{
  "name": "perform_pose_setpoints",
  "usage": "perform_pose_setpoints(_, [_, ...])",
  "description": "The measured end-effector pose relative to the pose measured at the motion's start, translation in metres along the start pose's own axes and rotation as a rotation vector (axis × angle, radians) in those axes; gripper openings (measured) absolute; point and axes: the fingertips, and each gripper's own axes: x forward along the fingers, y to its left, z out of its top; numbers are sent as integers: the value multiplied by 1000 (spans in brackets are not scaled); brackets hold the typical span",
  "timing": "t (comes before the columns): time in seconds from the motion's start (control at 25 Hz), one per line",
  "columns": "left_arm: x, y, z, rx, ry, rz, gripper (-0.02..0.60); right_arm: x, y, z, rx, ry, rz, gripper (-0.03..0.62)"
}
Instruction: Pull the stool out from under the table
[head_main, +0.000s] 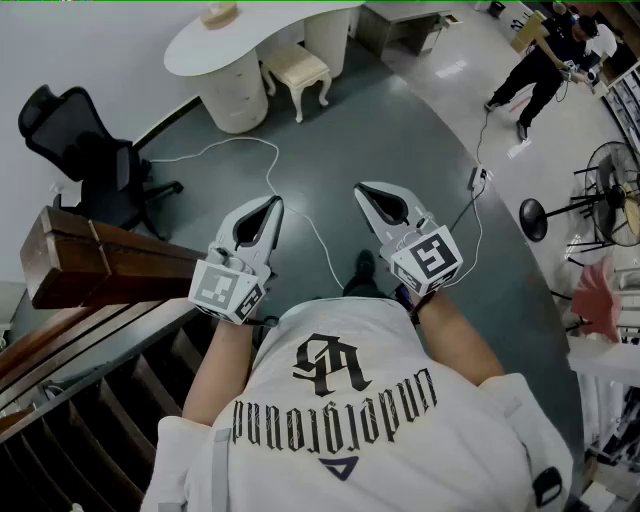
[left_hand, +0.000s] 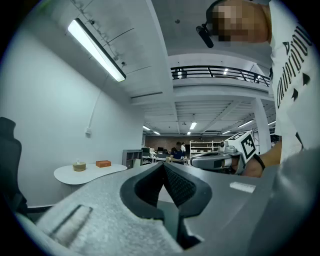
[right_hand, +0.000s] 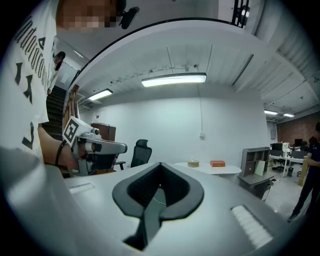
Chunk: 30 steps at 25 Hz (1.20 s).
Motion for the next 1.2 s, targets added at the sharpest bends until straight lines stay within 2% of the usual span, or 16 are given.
perform_pose_setpoints(0.24, [-1,19,-12,-6,2,21,8,14,0,-3,-8,-17,4,2])
perform_pose_setpoints(0.68, [39,29,-17,-19,17,19,8,16,-45,-12,18,-17,-27,2])
perform_pose_setpoints(0.96, [105,41,-34,-8,40,54,8,25,-118,-31,26,-41,-13,2])
perform_pose_setpoints(1.2, [216,37,-45,0,59,96,8,21,-234,-51,54,-51,14,2])
